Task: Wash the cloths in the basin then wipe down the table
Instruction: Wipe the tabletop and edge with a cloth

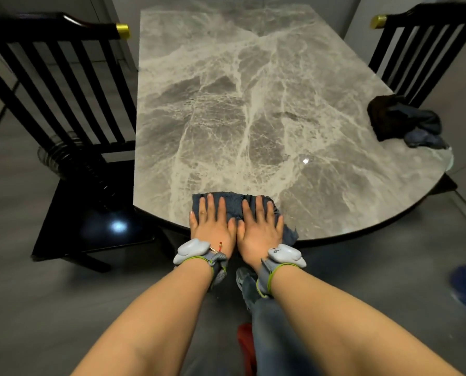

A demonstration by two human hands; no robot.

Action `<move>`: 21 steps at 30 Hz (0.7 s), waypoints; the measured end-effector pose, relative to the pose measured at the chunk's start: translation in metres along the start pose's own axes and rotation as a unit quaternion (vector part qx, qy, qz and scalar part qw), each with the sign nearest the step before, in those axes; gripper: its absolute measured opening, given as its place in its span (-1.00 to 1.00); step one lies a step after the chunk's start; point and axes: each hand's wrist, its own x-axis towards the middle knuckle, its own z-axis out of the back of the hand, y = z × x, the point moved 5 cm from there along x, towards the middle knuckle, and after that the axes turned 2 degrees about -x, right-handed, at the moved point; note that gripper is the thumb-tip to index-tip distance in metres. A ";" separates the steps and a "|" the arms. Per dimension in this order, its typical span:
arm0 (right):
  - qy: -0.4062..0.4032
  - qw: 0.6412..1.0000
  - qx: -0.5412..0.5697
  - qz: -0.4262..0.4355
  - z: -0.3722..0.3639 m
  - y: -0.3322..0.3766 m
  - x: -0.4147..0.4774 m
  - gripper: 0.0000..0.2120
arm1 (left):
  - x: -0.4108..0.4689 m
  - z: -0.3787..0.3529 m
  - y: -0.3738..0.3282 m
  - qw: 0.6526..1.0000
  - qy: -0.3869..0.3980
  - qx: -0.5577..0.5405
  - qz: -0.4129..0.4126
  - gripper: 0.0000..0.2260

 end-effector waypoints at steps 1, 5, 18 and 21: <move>0.002 1.000 0.001 -0.005 -0.002 0.001 -0.004 -0.48 | -0.004 -0.001 0.001 1.000 0.004 0.005 -0.002 -0.46; 0.002 1.000 0.011 -0.021 -0.001 0.006 0.002 -0.49 | 0.003 0.002 -0.001 1.000 0.001 -0.008 0.009 -0.47; 0.002 1.000 -0.016 -0.019 0.000 0.009 0.032 -0.47 | 0.036 0.009 0.001 0.999 -0.004 0.009 -0.035 -0.44; 0.009 1.000 -0.017 -0.020 0.004 0.009 0.042 -0.47 | 0.044 0.012 -0.001 1.000 -0.003 -0.002 -0.031 -0.45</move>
